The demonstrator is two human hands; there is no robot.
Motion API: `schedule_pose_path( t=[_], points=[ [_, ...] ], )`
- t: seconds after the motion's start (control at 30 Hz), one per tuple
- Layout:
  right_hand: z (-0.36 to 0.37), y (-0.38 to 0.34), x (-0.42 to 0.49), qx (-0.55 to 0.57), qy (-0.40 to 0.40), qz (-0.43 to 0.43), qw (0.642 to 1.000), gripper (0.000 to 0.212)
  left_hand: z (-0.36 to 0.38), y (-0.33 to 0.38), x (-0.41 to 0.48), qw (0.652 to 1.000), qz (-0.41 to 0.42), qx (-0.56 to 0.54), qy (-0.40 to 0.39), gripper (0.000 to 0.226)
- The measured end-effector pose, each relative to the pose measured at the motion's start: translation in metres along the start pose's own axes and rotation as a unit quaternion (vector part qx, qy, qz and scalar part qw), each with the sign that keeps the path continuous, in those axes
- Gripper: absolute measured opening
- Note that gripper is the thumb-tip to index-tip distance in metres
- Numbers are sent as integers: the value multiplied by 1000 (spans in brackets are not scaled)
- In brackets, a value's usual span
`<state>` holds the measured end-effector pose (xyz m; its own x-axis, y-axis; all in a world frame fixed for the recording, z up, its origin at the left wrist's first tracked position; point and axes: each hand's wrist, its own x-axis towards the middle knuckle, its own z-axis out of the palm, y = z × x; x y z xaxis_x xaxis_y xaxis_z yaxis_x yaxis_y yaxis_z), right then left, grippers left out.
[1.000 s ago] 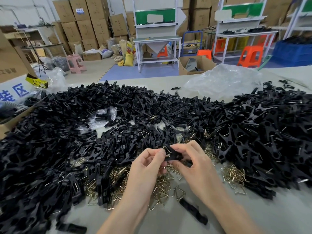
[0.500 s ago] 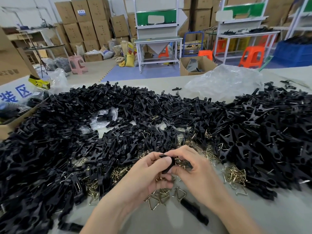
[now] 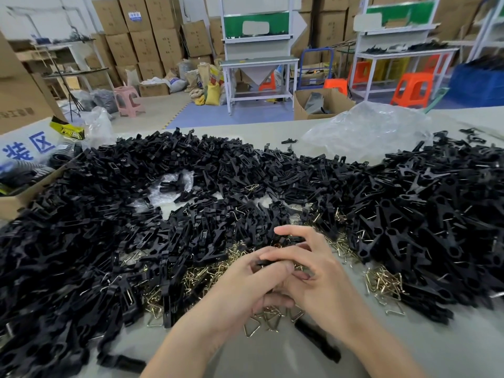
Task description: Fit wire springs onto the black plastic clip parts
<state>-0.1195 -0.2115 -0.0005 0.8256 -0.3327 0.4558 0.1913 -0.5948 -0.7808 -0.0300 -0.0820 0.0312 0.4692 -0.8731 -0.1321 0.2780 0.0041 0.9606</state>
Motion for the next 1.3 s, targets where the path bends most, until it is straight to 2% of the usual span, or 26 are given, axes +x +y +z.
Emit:
schedule_pose_path(
  t=[0.1, 0.2, 0.37, 0.57, 0.67, 0.73, 0.8, 0.83, 0.87, 0.9, 0.93, 0.97, 1.0, 1.07, 1.13, 1.17, 1.23, 1.3],
  points=[
    [-1, -1, 0, 13, -12, 7, 1000, 54, 1, -1, 1, 1000, 8, 12, 13, 17],
    [0, 1, 0, 61, -30, 15, 998, 57, -1, -3, 3, 1000, 8, 19, 19, 16],
    [0, 2, 1, 19, -51, 4, 999, 63, -2, -5, 4, 999, -7, -18, 28, 10],
    [3, -3, 2, 18, -52, 12, 998, 42, -2, -8, 7, 999, -4, 10, 45, 14],
    [2, -1, 2, 80, -50, 25, 995, 39, -2, -7, 7, 1000, -3, 9, 1, 21],
    [-4, 1, 4, 73, -7, 18, 997, 43, -3, -6, 5, 999, -7, -30, -26, 45],
    [-15, 2, 10, 70, 81, 16, 994, 37, -4, -5, 4, 999, -4, -44, -6, 64],
    [-24, 3, 15, 129, 145, 35, 980, 32, -5, -4, 3, 999, 16, -21, 20, 64],
    [-35, 6, 19, 224, 215, 64, 948, 28, -5, -3, 4, 997, 48, 18, 54, 59],
    [-45, 10, 23, 323, 277, 99, 900, 27, -6, -4, 4, 989, 87, 69, 99, 48],
    [-53, 13, 25, 406, 312, 140, 847, 29, -9, -5, 4, 971, 126, 130, 157, 36],
    [-57, 17, 26, 456, 314, 183, 812, 33, -13, -7, 5, 940, 159, 204, 221, 26],
    [-57, 19, 26, 472, 290, 227, 801, 36, -18, -9, 5, 899, 179, 287, 279, 22],
    [-45, 21, 24, 431, 212, 271, 834, 39, -29, -13, 5, 794, 164, 481, 332, 31],
    [-31, 19, 21, 326, 162, 251, 897, 28, -37, -20, 7, 706, 100, 628, 313, 46],
    [-26, 18, 19, 255, 149, 231, 927, 23, -39, -23, 8, 682, 74, 660, 305, 47],
    [-20, 18, 14, 80, 121, 180, 973, 22, -39, -24, 8, 672, 57, 675, 300, 42],
    [-16, 16, 11, -51, 87, 139, 985, 27, -42, -20, 7, 673, 70, 674, 297, 34]
  ],
)
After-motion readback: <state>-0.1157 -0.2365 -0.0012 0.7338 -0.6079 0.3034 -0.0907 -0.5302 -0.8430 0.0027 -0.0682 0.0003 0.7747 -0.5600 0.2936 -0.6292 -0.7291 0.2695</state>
